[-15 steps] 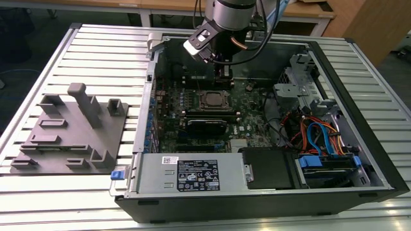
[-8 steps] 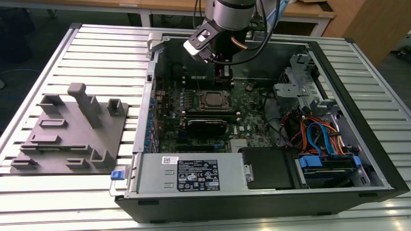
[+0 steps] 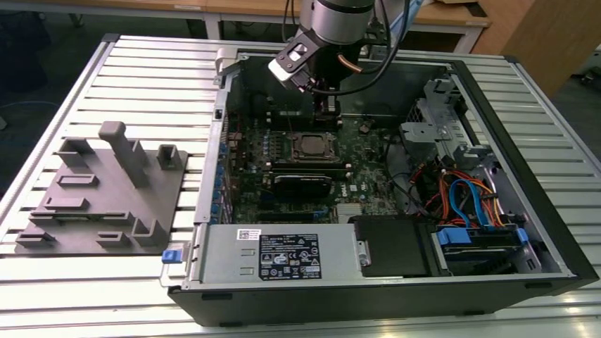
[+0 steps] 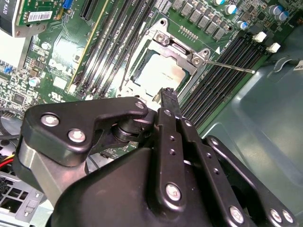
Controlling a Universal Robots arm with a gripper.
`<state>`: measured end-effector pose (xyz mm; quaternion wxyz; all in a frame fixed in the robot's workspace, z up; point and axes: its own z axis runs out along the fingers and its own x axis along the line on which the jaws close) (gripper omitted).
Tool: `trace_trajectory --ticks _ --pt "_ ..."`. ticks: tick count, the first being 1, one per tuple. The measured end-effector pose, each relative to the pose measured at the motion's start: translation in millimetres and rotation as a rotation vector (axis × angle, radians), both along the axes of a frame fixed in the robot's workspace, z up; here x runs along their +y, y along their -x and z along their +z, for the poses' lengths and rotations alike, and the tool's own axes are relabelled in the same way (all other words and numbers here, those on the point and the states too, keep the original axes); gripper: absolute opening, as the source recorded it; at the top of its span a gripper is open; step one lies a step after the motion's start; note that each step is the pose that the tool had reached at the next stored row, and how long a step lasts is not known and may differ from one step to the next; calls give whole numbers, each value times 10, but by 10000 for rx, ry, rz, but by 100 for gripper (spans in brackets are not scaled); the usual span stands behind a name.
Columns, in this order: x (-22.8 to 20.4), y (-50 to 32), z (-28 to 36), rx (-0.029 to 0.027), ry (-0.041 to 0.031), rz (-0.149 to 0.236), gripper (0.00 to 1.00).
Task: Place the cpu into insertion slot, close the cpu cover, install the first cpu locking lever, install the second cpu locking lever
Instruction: 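Install the first cpu locking lever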
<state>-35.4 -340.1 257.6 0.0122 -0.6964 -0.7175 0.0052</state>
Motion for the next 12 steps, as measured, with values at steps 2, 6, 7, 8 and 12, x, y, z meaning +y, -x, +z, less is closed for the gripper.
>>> trace_trajectory --ticks 2,6,7,8,12 --pt "0 0 0 0 0 11 11" --pt "0 0 0 0 0 31 11" --pt "0 0 0 0 0 36 11" --pt "0 0 0 0 0 41 11" --pt "0 0 0 0 0 61 11"
